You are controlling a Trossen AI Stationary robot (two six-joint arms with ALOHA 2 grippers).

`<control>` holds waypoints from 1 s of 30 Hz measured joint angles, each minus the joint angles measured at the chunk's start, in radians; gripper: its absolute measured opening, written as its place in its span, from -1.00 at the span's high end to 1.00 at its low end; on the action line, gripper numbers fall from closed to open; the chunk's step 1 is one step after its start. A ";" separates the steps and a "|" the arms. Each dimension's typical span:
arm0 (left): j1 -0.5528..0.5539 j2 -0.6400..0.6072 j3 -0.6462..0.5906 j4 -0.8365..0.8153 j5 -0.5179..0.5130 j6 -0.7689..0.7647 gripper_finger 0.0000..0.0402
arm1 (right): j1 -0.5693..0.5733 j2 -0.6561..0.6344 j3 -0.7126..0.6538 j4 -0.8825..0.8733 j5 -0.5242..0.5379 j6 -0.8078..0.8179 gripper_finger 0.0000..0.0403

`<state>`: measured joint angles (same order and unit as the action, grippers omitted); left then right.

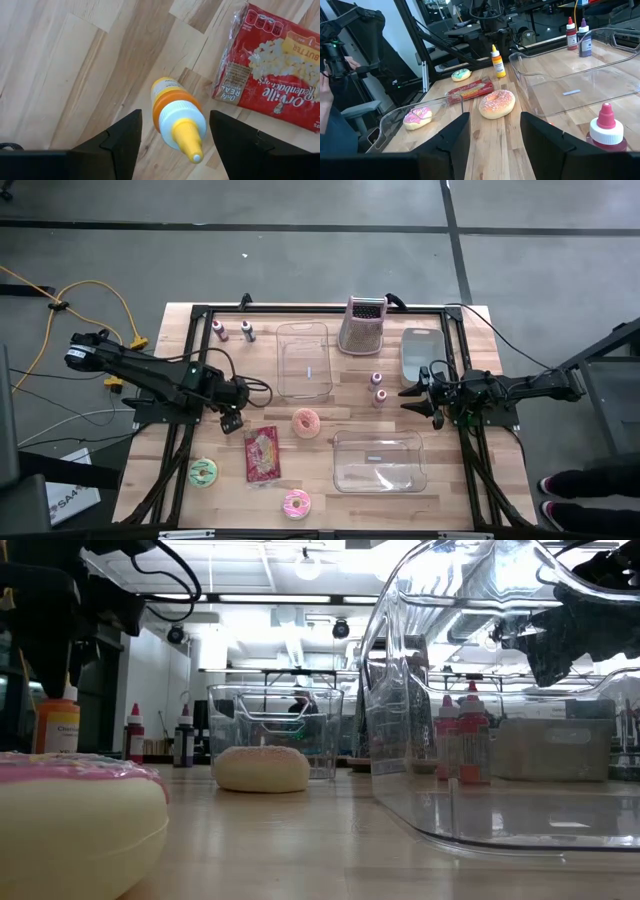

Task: Pick & Place Food Item
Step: Put the yellow food coloring bottle into the top transparent bin

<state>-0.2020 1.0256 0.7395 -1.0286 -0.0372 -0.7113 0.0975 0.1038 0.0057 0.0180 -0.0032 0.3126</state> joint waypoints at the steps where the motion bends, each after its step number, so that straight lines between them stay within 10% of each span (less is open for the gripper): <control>1: 0.000 0.000 0.000 0.000 0.000 0.000 -0.06 | 0.000 0.000 0.000 0.000 0.000 0.000 0.19; 14: 0.001 -0.002 0.000 0.000 -0.003 0.000 0.44 | 0.000 0.000 0.000 0.000 0.000 0.000 0.19; 30: 0.001 -0.013 0.012 -0.002 -0.014 0.004 0.44 | 0.000 0.000 0.000 0.000 0.000 0.000 0.19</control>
<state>-0.2012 1.0123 0.7519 -1.0309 -0.0508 -0.7073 0.0971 0.1036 0.0059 0.0181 -0.0032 0.3126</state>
